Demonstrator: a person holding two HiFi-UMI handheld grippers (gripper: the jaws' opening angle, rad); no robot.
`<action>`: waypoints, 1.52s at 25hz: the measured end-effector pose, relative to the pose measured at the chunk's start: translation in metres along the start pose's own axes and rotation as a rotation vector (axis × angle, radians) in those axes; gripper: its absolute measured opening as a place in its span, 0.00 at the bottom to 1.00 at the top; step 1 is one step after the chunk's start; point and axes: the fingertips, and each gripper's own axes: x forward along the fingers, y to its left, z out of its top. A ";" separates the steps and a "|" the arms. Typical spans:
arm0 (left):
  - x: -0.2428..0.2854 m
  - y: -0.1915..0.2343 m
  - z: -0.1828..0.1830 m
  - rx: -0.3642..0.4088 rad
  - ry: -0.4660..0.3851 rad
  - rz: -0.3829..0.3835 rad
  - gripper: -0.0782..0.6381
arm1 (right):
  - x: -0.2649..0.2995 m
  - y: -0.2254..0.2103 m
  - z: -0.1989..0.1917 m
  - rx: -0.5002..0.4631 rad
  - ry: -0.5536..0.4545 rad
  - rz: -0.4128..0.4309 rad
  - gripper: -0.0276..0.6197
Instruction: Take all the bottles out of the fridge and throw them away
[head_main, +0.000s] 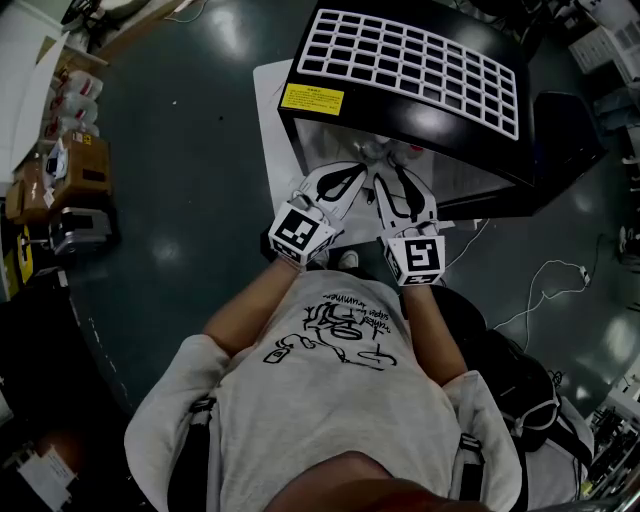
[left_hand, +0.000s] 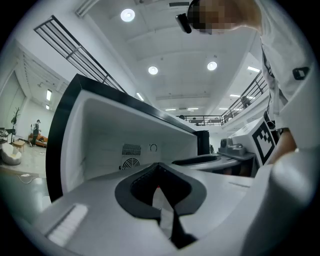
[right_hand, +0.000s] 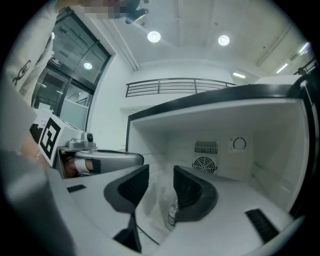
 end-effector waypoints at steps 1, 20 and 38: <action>0.001 0.001 -0.001 0.000 -0.001 0.002 0.12 | 0.001 -0.001 0.000 -0.002 0.000 -0.002 0.23; 0.019 0.032 -0.035 -0.006 0.034 0.051 0.12 | 0.037 -0.016 -0.031 -0.024 0.031 -0.038 0.26; 0.033 0.052 -0.056 0.019 0.049 0.073 0.12 | 0.066 -0.031 -0.057 -0.012 0.071 -0.071 0.31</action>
